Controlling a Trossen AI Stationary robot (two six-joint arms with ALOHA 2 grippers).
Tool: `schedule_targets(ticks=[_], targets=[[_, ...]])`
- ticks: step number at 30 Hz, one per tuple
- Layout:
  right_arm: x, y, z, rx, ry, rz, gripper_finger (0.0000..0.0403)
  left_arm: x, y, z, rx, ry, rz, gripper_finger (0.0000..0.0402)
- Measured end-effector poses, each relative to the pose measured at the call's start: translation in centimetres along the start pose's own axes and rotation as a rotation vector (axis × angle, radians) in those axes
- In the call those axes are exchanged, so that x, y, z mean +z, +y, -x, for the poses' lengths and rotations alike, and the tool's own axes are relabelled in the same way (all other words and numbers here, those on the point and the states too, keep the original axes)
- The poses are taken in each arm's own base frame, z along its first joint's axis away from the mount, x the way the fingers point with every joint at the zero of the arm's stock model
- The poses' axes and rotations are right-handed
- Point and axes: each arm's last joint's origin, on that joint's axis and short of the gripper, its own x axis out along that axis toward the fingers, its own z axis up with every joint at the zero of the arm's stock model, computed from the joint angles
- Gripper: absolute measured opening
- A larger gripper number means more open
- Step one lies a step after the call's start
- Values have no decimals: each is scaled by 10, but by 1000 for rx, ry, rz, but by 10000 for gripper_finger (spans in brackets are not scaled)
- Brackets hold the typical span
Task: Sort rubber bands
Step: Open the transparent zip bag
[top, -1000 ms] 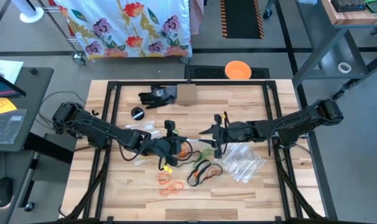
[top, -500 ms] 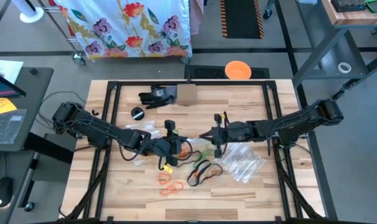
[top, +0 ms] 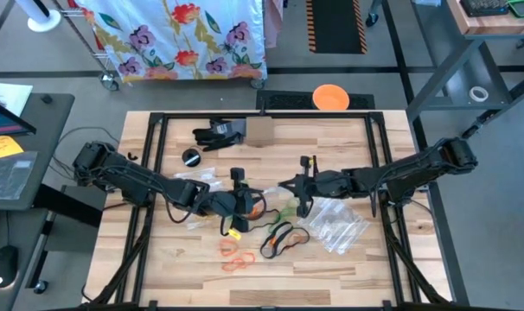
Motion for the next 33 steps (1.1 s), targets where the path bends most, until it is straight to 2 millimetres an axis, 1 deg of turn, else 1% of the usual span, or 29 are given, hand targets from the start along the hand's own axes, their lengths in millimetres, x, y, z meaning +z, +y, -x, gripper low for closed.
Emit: schedule_targets(ticks=[2,5,7,9,12,14,18,21,25,29,33], targets=[[-1,-2,0,-59,17,4,1,0,0,0,0,-1,17,106],[-1,-2,0,-79,16,1,1,3,1,0,13,-27,68,146],[0,-2,0,-78,9,5,1,10,4,0,69,-85,134,165],[1,2,-1,-87,3,23,0,15,9,0,115,-127,190,175],[-1,12,-7,-110,-9,74,0,15,16,-3,133,-136,261,177],[1,18,-15,-116,-18,109,0,12,20,-9,130,-129,293,176],[10,26,-27,-183,3,163,0,2,18,-29,52,-101,284,176],[13,33,-33,-201,27,216,0,-5,20,-39,39,-70,276,176],[14,34,-38,-215,73,240,0,-9,22,-40,45,-35,267,176],[13,35,-38,-218,85,230,0,-13,21,-37,54,17,238,176],[12,36,-37,-211,89,230,0,-15,24,-36,138,51,223,176]])
